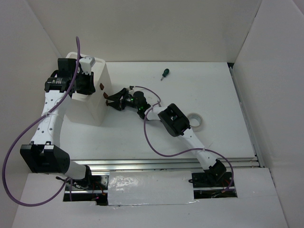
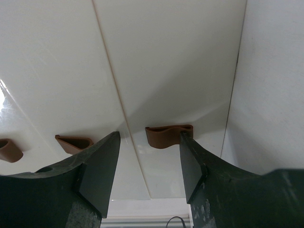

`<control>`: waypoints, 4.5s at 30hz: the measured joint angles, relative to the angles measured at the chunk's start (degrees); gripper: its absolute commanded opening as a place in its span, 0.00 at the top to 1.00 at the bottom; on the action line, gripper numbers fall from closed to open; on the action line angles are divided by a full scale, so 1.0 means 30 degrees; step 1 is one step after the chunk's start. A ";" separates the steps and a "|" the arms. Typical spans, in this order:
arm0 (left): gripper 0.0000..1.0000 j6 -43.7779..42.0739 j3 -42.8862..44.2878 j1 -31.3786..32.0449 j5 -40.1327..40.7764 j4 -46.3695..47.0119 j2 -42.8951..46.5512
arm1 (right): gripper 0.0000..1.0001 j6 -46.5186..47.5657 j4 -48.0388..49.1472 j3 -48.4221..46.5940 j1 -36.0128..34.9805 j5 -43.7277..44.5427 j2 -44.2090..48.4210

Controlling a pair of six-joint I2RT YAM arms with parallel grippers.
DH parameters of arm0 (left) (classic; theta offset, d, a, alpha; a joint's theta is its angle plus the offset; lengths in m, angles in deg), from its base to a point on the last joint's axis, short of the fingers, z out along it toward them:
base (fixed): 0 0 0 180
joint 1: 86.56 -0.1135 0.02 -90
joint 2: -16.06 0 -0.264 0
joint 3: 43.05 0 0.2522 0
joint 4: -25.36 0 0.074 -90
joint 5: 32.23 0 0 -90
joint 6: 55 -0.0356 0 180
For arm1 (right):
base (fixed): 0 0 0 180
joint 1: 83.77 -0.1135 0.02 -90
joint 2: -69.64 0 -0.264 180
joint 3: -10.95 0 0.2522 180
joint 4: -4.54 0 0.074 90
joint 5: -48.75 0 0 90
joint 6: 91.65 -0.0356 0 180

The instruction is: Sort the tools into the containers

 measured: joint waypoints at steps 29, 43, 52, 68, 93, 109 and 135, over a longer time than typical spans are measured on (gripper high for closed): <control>1.00 0.0058 -0.0918 -0.1115 -0.2229 0.0510 0.0612 | 0.31 0.2361 -0.3177 0.4299 0.1093 -0.0998 0.3497; 1.00 0.0138 -0.1574 -0.2266 -0.4444 0.1013 0.0896 | 0.40 0.4721 -0.3920 0.2623 0.1428 -0.1770 0.2951; 1.00 0.0131 -0.2244 -0.2375 -0.4750 0.1559 0.1348 | 0.42 0.5195 -0.3555 0.1778 0.0670 -0.1596 0.2062; 1.00 0.0138 -0.2965 -0.2535 -0.5020 0.2302 0.1763 | 0.37 0.4080 -0.3126 0.0124 0.0386 -0.1253 0.0838; 1.00 0.0160 -0.3344 -0.2900 -0.5748 0.2718 0.1887 | 0.56 0.1792 0.0911 0.1945 -0.0364 -0.1049 0.0743; 1.00 0.0189 -0.3461 -0.2951 -0.5843 0.2834 0.1945 | 0.30 0.2186 0.1523 0.2324 -0.0430 -0.1100 0.0816; 1.00 0.0211 -0.3577 -0.2994 -0.5952 0.2973 0.1989 | 0.42 0.2739 0.0525 0.1319 0.0138 -0.1049 0.0962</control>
